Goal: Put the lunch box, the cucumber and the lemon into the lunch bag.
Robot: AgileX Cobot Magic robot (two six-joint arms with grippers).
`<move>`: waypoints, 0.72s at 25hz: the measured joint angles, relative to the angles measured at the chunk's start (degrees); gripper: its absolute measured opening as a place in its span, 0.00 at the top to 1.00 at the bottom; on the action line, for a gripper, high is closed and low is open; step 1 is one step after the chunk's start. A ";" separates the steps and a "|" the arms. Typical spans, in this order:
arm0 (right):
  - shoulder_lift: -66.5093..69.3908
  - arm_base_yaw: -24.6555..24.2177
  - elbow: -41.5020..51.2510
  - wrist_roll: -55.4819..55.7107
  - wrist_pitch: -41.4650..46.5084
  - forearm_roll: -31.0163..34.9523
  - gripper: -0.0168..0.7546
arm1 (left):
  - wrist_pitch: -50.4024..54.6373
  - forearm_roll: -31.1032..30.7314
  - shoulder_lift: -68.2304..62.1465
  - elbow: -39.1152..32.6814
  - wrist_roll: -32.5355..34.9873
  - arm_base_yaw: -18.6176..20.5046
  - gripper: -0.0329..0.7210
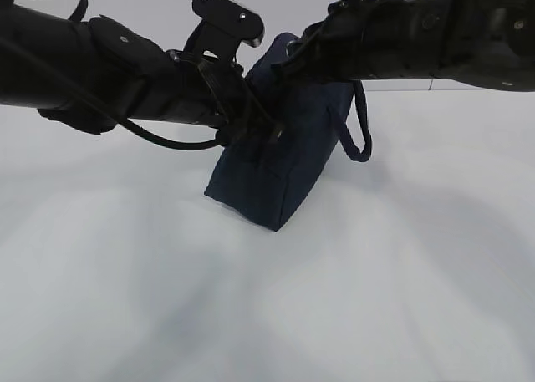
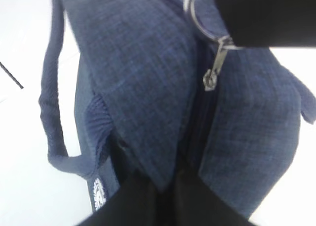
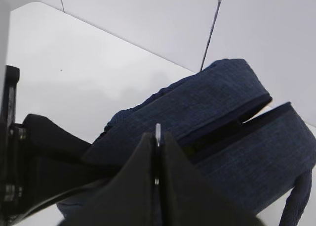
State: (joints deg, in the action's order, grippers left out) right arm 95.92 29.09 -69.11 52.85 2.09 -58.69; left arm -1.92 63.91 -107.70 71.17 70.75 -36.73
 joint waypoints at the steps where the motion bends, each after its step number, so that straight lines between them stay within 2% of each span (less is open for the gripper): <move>1: 0.00 0.00 0.00 0.00 0.00 0.00 0.98 | 0.00 0.00 0.00 0.00 0.00 0.00 0.95; 10: 0.00 -0.22 0.00 0.25 1.62 0.00 0.98 | 0.79 0.87 0.00 -0.15 0.00 0.00 0.97; 18: 0.00 -3.63 0.00 4.74 -0.08 0.00 0.98 | 1.92 1.97 4.19 -4.91 0.00 0.00 0.97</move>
State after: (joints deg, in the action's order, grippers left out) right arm 95.92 25.46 -69.11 57.59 2.01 -58.69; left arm 0.00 65.87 -103.51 66.26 70.75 -36.73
